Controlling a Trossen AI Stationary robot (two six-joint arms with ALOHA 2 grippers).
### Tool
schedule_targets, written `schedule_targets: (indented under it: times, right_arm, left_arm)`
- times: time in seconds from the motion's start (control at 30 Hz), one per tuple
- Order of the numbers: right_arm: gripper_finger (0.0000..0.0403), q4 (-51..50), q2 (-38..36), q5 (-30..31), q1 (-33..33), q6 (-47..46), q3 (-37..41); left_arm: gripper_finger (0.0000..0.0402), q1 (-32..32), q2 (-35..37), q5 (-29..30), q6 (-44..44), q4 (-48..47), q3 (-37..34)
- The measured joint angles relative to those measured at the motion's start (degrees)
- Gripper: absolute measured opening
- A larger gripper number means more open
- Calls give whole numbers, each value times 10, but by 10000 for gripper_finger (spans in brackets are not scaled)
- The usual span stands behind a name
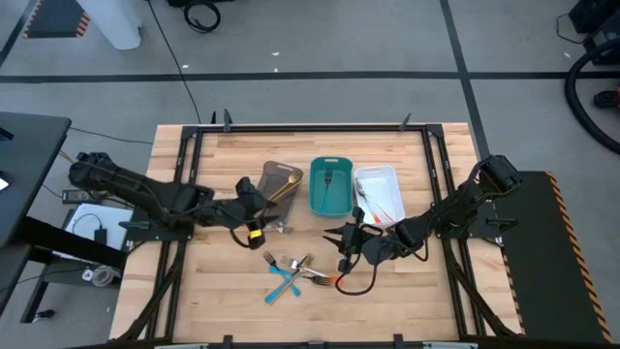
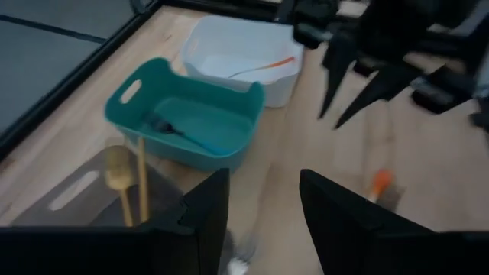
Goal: Sort silverware by color (type)
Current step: Put the orange fork into the white bin
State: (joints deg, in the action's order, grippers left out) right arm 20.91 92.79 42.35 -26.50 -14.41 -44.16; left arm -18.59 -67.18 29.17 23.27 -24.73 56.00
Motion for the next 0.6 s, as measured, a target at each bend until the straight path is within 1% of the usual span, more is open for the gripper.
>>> schedule_targets:
  times: [0.13, 0.27, 0.37, 0.5, 0.6]
  right_arm:
    - [83, -1, -7, -8, -3, 0, 0]
    - [83, 1, -33, -15, -11, 0, 0]
    - [83, 0, -45, -15, -18, 0, 0]
    - [83, 1, -48, -15, -22, -5, 0]
    - [83, 7, -48, -18, -22, -10, 0]
  left_arm:
    - [169, -18, 0, -9, 2, 2, 4]
    - [169, -32, -11, -12, 3, 4, 5]
    - [169, -38, -28, -42, 1, 4, 5]
    - [169, -38, -57, -83, 1, -34, 5]
    - [169, -38, -77, -89, 0, -70, 5]
